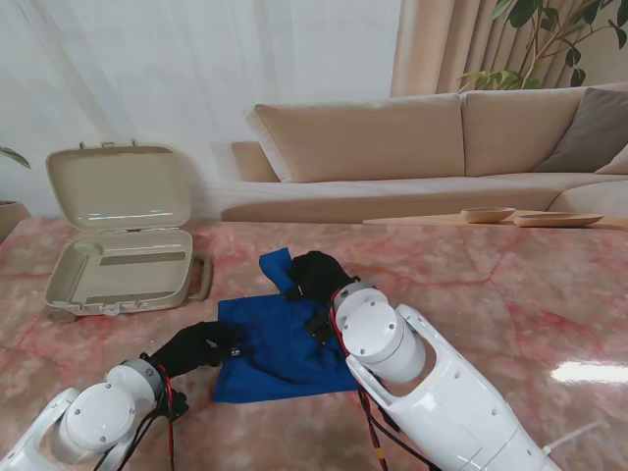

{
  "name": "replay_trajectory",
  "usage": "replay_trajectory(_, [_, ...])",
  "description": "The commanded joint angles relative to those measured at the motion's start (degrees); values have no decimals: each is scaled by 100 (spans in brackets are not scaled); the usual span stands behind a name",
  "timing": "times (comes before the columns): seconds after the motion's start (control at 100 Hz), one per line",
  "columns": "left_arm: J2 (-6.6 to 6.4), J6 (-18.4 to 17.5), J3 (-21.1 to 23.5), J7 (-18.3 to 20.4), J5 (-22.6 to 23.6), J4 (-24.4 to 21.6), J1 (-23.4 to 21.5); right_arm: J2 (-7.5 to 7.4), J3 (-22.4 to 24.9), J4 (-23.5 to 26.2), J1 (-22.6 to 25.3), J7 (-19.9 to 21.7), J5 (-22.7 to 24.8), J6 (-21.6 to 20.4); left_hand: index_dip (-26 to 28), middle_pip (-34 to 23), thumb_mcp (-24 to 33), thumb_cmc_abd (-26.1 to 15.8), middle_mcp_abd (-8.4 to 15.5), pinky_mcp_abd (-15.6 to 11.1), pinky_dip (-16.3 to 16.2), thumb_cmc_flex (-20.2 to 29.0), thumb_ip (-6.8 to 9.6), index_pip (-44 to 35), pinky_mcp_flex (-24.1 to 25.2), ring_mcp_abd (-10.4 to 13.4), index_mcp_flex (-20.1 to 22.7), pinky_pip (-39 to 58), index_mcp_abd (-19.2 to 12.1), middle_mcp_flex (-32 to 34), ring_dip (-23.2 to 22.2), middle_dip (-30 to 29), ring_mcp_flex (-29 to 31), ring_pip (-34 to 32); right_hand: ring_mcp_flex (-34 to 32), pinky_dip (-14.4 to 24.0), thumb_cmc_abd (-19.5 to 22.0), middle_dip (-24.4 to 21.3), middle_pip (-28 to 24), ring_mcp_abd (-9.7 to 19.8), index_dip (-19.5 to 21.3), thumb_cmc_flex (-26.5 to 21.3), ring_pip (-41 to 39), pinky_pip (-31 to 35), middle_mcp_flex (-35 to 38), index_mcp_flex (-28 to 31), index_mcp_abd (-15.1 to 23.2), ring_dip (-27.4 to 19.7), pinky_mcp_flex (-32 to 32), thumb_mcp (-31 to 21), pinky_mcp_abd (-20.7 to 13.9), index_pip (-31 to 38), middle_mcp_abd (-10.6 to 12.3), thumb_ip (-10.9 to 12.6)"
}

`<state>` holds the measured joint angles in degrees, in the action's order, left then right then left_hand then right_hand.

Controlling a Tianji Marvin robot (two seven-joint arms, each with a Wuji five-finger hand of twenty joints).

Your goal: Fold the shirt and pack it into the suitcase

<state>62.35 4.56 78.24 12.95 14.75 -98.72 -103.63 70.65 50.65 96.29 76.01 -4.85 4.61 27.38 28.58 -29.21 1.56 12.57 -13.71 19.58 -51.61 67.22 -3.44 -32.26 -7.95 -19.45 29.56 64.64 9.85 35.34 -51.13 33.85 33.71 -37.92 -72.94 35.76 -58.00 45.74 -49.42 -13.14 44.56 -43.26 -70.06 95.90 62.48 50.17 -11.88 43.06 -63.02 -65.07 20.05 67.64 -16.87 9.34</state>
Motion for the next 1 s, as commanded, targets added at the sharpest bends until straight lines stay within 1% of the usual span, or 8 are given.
replay_trajectory(0.0, [2,18,35,-32,38,-67,-104,53,-47,-126,-14,130,-67,-10,-56,69,-221,-235,-23,137,14,24,80,111,36,-193,89,-26,-25,28,41,-34,-6,43,-140,-140,239,-70,-4,-174,-48,-133,202,-2,-85,53,440,-207,105,-40,200,104,-294,-377])
replay_trajectory(0.11, [8,21,120,-72,80,-167,-198,62,-126,-250,-79,161,-78,-51,-51,76,-222,-240,-35,137,14,18,80,122,36,-205,97,-26,-24,33,43,-36,-5,48,-125,-87,378,-72,29,-286,-123,-83,530,-28,-228,-39,495,-326,488,119,252,12,-241,-733])
replay_trajectory(0.2, [17,26,185,-122,117,-241,-270,66,-170,-312,-106,174,-73,-92,-48,80,-224,-236,-32,137,14,14,79,131,36,-208,103,-26,-29,41,44,-37,-2,50,-77,-58,481,-101,77,-344,-200,-55,783,-90,-334,-95,531,-396,774,240,275,-56,-199,-946])
replay_trajectory(0.36, [23,63,273,-154,169,-325,-361,74,-244,-370,-128,157,-32,-183,-40,91,-222,-239,-35,137,14,12,80,145,36,-205,109,-26,-33,41,44,-39,2,53,404,4,864,-284,244,-432,-526,127,1099,-299,-553,-196,657,-385,1425,776,320,-336,-87,-1305])
replay_trajectory(0.51, [27,85,312,-173,185,-369,-417,59,-335,-463,-196,241,-5,-276,-35,96,-220,-240,-30,137,14,11,81,165,36,-210,105,-26,-36,50,45,-39,0,62,769,40,1111,-548,460,-434,-876,225,1439,-557,-733,-263,683,-472,1881,995,318,-623,1,-1375])
replay_trajectory(0.71, [2,127,331,-65,209,-365,-434,80,-384,-608,-221,290,-208,-428,-21,98,-216,-233,-30,137,14,31,83,169,36,-206,112,-26,-35,55,44,-37,3,62,1106,57,1190,-939,809,-521,-1316,465,2092,-940,-932,-377,564,-709,2283,1052,401,-1049,-35,-1416])
replay_trajectory(0.81, [-3,153,350,-41,216,-380,-450,69,-382,-582,-203,345,-285,-441,-21,104,-216,-237,-40,136,17,35,83,182,41,-211,109,-35,-33,47,44,-38,-2,65,1184,63,1213,-1083,966,-535,-1409,519,2416,-1023,-942,-363,580,-835,2323,1092,429,-1144,-11,-1422])
replay_trajectory(0.99, [-1,179,361,-44,219,-408,-472,55,-406,-543,-207,396,-297,-450,-18,117,-216,-242,-46,133,28,41,86,201,56,-213,111,-59,-24,30,49,-42,-23,80,1373,-80,1271,-1324,1276,-530,-1458,642,3188,-1443,-992,-333,573,-1131,2553,1063,500,-1387,13,-1425])
